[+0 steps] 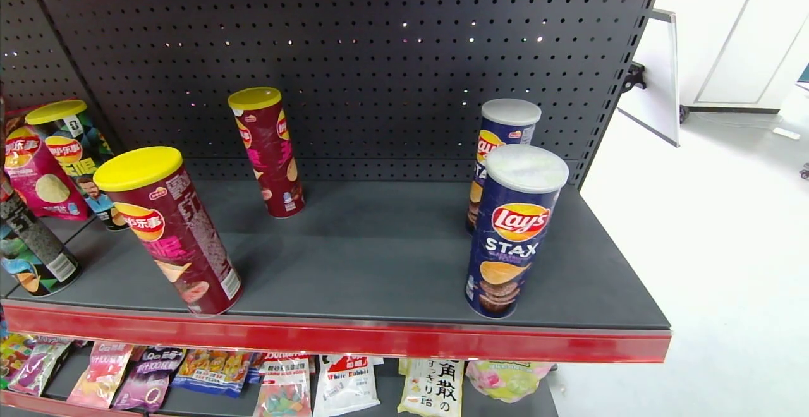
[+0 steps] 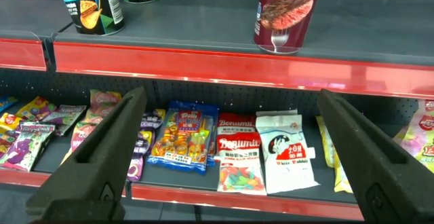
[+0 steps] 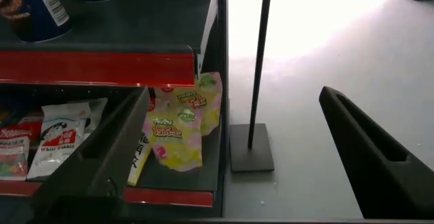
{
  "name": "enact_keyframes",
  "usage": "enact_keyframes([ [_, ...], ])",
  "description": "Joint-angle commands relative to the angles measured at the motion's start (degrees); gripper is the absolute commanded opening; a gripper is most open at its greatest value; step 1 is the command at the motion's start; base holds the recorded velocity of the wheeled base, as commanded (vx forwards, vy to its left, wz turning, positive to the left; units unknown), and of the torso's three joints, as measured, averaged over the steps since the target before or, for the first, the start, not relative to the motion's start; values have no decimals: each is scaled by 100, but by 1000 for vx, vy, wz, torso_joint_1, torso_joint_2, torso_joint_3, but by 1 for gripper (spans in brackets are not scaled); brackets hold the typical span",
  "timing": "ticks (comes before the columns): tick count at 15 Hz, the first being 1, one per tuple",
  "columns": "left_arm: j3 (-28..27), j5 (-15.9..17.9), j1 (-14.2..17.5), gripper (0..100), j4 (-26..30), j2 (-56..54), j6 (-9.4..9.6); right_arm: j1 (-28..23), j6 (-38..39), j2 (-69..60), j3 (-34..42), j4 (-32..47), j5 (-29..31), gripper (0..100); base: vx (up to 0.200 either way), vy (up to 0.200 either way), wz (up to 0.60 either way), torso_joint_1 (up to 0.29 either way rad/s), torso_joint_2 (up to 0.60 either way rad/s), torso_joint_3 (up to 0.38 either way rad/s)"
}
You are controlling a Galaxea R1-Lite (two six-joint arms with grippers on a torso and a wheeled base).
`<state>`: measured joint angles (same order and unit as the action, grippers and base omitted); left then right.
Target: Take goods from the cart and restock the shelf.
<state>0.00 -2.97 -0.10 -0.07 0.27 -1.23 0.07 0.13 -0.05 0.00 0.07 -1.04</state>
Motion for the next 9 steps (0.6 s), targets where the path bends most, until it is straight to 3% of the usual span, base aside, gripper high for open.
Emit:
enact_keyframes([
  [1,0,25,1,100,-1,0,88,1,4,5,0,1,-2,100,0,0,0,0,0,0],
  [2,0,104,1,100,7,0,158,1,-5,5,0,1,-2,100,0,0,0,0,0,0],
  [7,0,113,1,100,7,0,167,1,-5,5,0,1,-2,100,0,0,0,0,0,0],
  [9,0,113,1,100,7,0,158,1,4,5,0,1,-2,100,-200,0,0,5,2,-5],
])
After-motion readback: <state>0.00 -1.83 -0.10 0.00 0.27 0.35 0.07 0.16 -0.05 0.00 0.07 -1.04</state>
